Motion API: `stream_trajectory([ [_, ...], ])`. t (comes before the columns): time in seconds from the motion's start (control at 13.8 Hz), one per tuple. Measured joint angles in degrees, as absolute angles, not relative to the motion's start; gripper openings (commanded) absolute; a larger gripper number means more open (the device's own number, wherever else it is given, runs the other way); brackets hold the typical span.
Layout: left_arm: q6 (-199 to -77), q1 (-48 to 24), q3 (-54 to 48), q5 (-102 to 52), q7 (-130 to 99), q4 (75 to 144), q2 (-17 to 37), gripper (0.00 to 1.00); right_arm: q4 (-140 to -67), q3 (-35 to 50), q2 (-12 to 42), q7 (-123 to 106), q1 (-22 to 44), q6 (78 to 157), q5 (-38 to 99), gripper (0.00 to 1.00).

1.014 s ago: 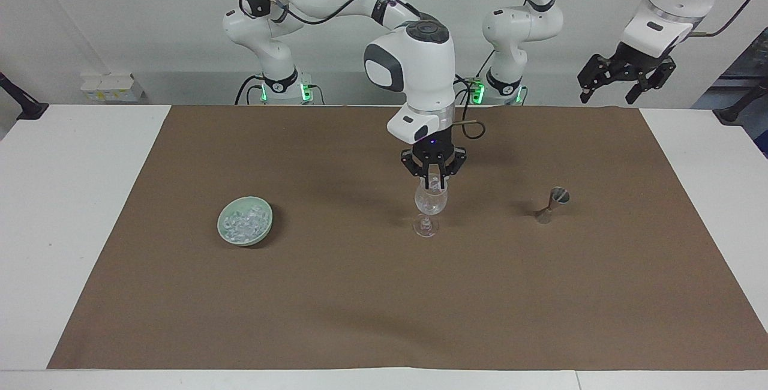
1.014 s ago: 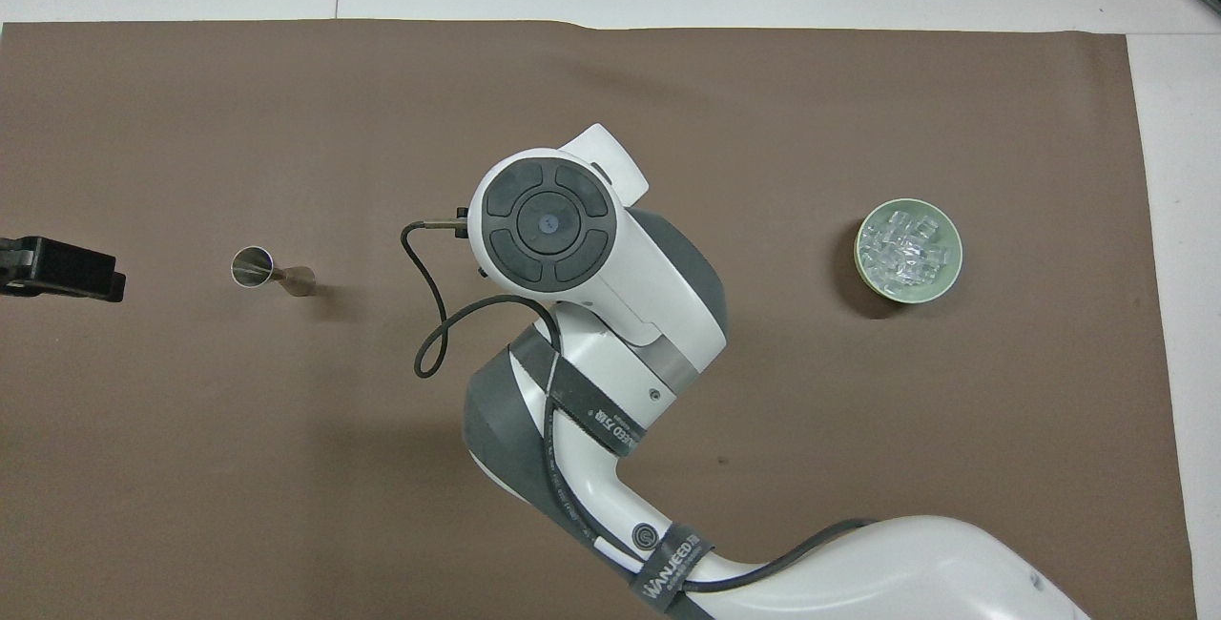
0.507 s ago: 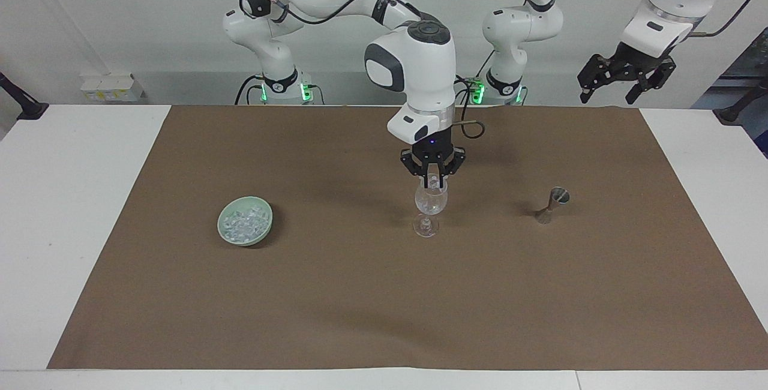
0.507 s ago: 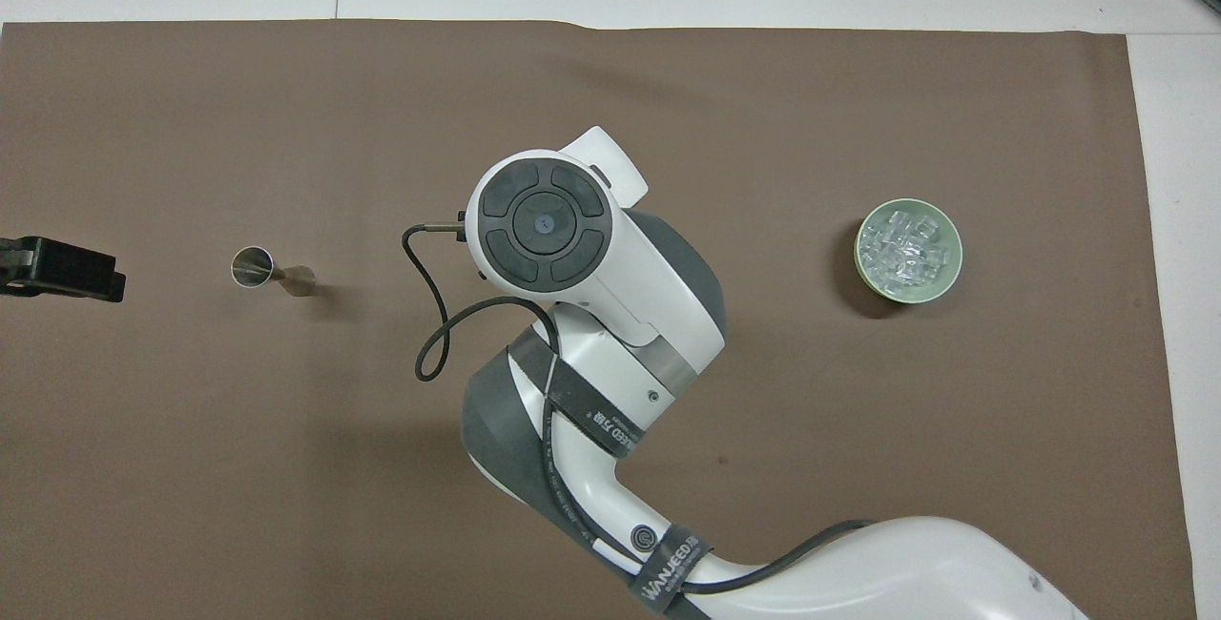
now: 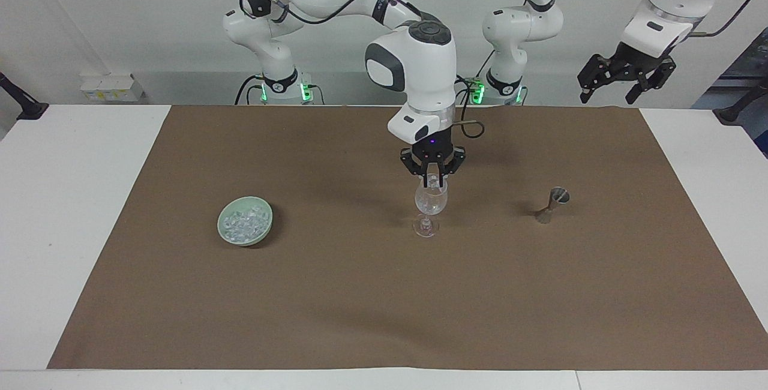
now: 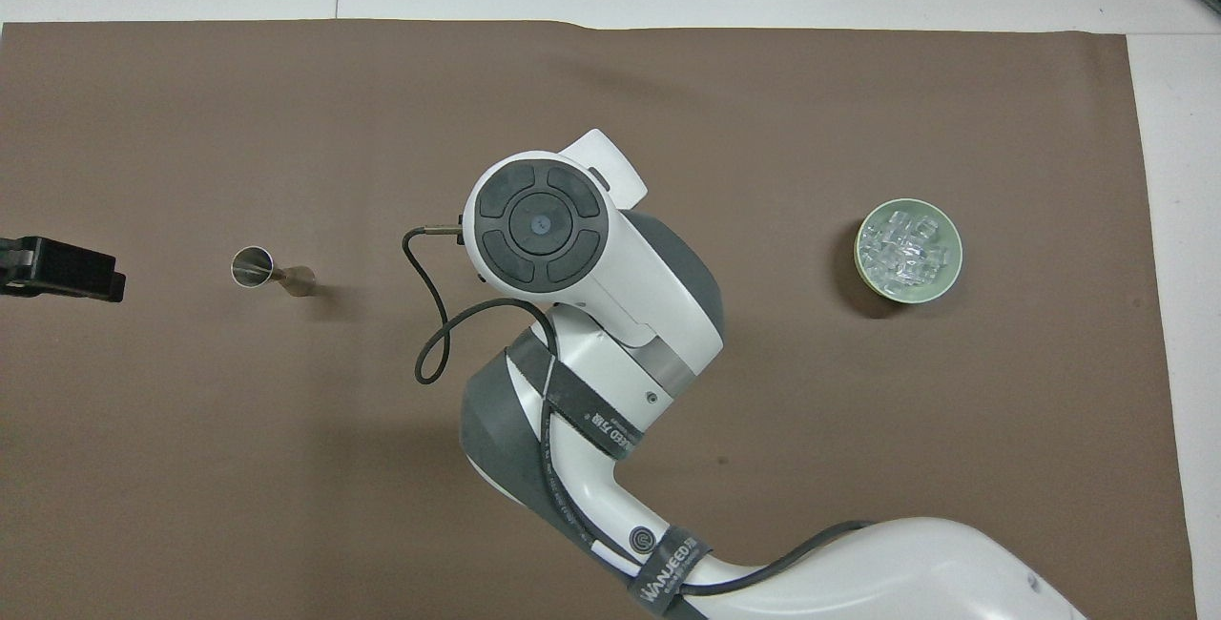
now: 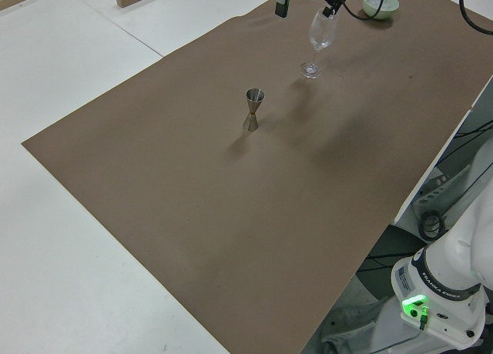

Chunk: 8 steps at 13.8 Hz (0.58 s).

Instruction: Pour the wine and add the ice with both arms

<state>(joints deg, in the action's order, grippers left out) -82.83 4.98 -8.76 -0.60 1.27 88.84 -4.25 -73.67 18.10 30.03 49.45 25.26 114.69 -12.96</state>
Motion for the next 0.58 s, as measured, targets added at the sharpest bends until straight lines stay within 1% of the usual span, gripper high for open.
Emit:
stream_trajectory([
  [0.22, -82.83, 4.98, -8.76, -0.60, 1.27, 88.84, -4.25, 1.00, -73.67, 18.10, 30.03, 49.45, 25.26, 114.03, -12.98, 0.33],
  [0.51, -82.83, 4.98, -8.76, -0.60, 1.27, 88.84, -4.25, 1.00, -73.67, 18.10, 30.03, 49.45, 25.29, 114.01, -13.00, 0.39],
  [0.58, -82.83, 4.98, -8.76, -0.60, 1.27, 88.84, -4.25, 1.00, -73.67, 18.10, 30.03, 49.45, 25.30, 114.00, -13.01, 0.39],
])
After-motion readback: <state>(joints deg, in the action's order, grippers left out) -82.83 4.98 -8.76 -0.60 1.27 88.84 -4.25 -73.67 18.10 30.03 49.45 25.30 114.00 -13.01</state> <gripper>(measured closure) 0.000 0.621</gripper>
